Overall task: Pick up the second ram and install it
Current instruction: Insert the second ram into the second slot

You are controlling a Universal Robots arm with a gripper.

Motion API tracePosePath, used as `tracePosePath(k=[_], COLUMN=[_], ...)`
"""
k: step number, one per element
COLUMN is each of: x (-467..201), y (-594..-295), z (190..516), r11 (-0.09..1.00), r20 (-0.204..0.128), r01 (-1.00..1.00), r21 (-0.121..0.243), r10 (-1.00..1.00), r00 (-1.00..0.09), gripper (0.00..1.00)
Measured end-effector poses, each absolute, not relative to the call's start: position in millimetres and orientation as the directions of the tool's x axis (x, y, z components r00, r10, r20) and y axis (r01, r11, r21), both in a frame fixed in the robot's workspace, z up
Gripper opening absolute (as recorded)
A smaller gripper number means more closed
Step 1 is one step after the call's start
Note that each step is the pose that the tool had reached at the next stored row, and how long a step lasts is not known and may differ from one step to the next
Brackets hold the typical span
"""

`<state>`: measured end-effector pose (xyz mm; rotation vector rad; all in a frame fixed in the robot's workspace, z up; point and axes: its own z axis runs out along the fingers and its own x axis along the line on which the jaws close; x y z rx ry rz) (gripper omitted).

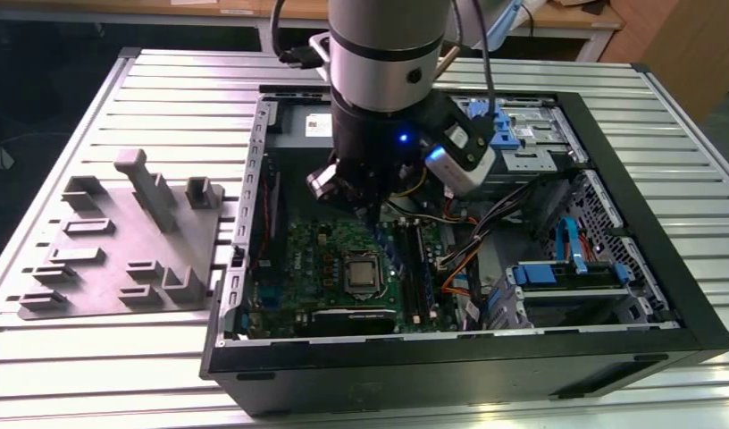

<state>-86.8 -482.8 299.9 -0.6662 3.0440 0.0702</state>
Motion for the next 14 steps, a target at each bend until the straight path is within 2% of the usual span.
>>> tracePosePath(k=[14], x=[-86.8], y=[-482.8], z=[297.6], r11=[0.984], r20=[-0.034], r01=[-0.176], r21=[0.039], r10=[-0.175], r00=[-0.984], gripper=[0.11])
